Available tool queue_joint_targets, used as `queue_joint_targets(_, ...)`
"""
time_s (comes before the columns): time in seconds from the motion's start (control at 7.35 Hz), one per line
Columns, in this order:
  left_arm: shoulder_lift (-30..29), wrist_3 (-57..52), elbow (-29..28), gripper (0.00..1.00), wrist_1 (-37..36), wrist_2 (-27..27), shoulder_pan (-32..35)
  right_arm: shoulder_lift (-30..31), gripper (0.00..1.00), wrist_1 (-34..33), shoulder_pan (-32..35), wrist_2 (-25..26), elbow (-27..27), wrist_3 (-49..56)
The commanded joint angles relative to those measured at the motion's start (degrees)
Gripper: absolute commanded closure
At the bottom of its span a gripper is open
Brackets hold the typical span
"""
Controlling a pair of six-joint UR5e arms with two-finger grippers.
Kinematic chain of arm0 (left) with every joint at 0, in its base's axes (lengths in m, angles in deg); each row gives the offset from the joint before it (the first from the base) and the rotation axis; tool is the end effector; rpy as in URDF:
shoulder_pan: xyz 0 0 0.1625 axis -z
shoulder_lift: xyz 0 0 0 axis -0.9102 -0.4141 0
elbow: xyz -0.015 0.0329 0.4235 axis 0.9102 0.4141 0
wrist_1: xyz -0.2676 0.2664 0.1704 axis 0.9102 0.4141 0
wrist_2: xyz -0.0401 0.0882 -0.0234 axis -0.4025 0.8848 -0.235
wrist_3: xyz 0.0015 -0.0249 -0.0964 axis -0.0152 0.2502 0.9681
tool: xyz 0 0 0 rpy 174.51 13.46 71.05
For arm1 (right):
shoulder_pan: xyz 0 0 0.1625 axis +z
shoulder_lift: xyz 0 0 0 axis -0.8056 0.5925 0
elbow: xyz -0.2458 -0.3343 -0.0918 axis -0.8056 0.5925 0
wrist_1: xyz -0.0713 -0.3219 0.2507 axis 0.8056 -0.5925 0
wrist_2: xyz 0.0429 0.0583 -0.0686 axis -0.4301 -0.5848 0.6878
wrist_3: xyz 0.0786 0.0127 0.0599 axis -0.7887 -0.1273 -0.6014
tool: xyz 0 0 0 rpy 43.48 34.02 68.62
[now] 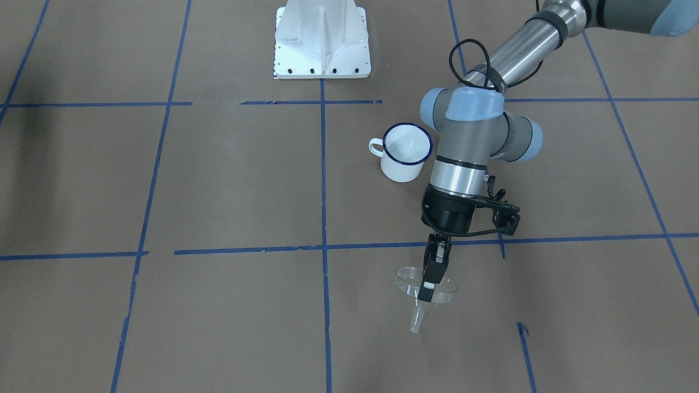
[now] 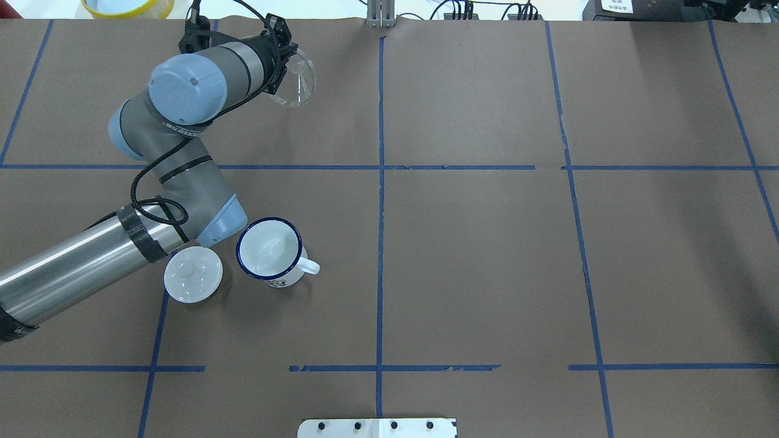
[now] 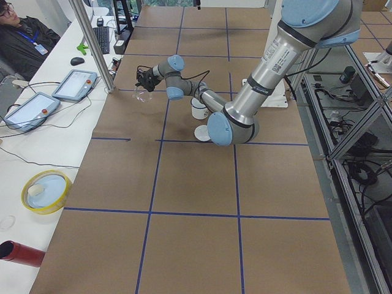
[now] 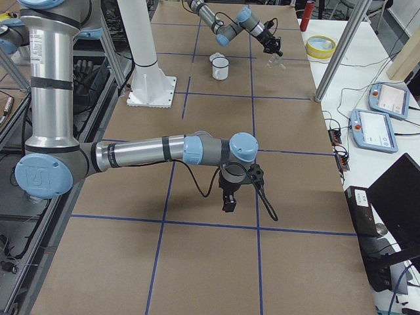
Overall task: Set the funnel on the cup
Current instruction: 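Close the left gripper on the glass funnel's stem and lift it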
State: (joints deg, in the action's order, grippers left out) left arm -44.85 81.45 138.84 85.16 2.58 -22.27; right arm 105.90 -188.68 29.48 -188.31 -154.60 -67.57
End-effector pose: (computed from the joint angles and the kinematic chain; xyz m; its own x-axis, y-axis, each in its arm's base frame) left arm 0.4350 -0.6108 0.2241 -0.3468 -0.5355 -0.7701 0.7162 0.3790 -0.5860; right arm 0.0112 -0.4618 0.6051 0.7166 -0.1765 0.6748 0.2140 0.9764 0.0281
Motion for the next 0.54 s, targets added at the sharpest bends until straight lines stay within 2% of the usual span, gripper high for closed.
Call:
queue_joint_targets(0.0,1.03,-11.28,18.17,1.0,-21.16,-9.71,0.24,-0.09,0.0,0.0,0.0,0.0,0.0,0.0)
queue_joint_targets(0.14,0.69,-17.26,26.45,1.0,-35.3,-14.36,0.06,0.0,0.0,0.0,0.0,0.0,0.0,0.0)
queue_joint_targets(0.41,-0.97,-32.87,35.29,1.0,-58.26,-20.1,-0.11,0.0,0.0,0.0,0.0,0.0,0.0,0.0)
